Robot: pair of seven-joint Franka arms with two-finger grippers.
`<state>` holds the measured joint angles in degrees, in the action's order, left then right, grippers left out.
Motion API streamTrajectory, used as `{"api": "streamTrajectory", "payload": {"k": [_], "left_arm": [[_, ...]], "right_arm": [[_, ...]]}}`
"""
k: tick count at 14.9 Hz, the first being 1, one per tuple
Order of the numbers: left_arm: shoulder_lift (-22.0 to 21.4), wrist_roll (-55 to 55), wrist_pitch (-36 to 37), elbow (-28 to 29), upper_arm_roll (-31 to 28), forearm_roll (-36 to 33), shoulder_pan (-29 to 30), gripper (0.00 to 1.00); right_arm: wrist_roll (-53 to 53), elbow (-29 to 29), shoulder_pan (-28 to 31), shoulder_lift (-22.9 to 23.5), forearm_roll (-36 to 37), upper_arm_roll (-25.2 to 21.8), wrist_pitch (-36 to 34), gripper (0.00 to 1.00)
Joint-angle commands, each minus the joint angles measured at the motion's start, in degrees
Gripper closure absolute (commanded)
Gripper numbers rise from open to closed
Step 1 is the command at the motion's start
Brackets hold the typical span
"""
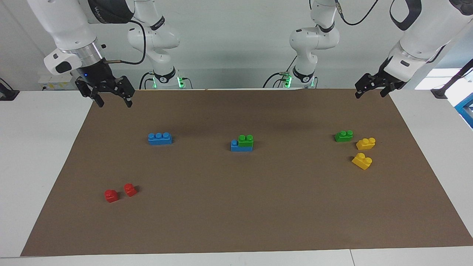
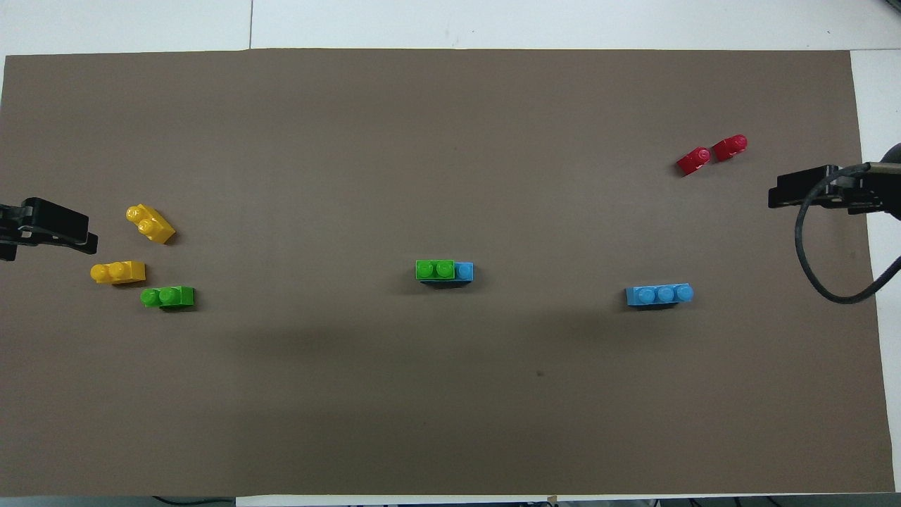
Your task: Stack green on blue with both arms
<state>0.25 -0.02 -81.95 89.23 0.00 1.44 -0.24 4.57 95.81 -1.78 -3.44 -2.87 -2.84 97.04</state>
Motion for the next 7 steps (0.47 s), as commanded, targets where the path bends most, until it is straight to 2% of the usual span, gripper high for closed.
{"api": "streamTrajectory", "payload": {"k": [1,7], "left_arm": [[-0.34,-0.59,-0.40,-0.38,-0.26,-1.00,-0.03,0.00],[-0.51,-0.42,-0.40,-0.38,-0.27,-1.00,-0.02,0.00]], "right_arm": [[-0.88,-1.77,0.47,0.98,1.64,0.11,-1.77,0.00],[-0.96,-0.80,0.64,0.19,4.09,0.29,-4.49,0.00]]}}
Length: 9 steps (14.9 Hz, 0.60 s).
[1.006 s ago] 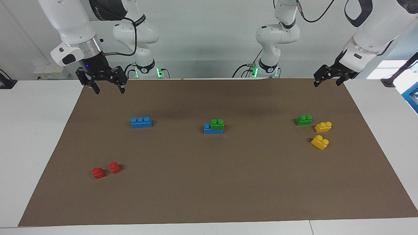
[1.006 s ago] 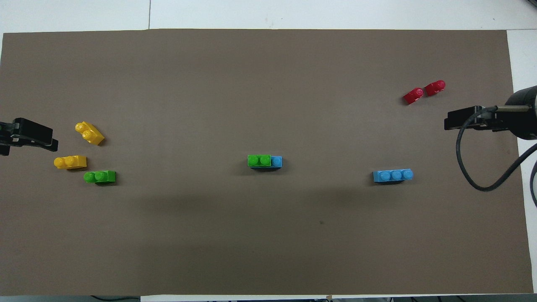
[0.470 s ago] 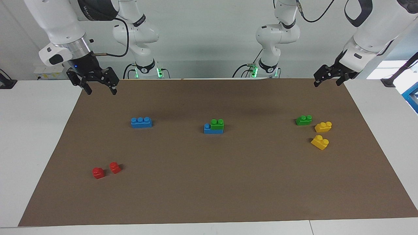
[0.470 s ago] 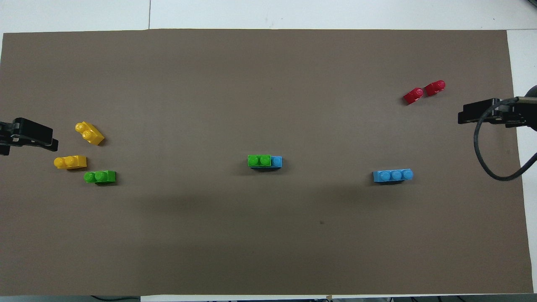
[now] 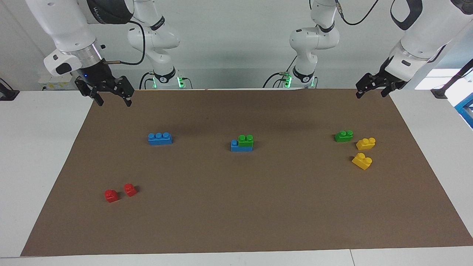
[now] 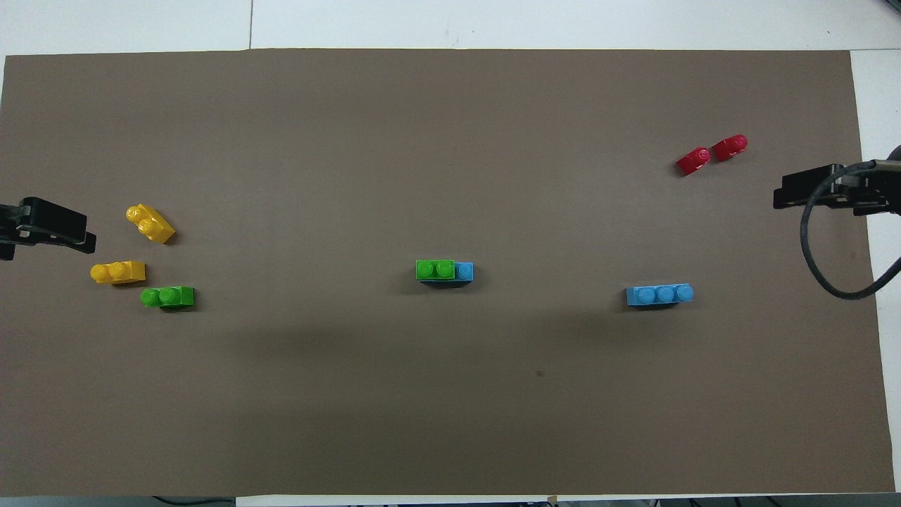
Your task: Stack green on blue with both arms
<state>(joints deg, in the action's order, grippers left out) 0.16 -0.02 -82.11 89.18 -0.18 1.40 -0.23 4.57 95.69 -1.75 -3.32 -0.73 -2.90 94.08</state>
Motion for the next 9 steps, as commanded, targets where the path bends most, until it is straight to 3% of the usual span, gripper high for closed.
{"api": "streamTrajectory", "payload": {"k": [1,9], "left_arm": [[-0.42,-0.42,-0.24,-0.32,-0.08,-0.88,-0.04,0.00],[-0.42,-0.33,-0.42,-0.41,-0.08,-0.88,-0.04,0.00]], "right_arm": [[-1.05,-0.60,0.61,-0.10,2.05,0.27,-1.70,0.00],[-1.14,0.02,0.96,-0.46,3.19,0.62,-2.41,0.00]]}}
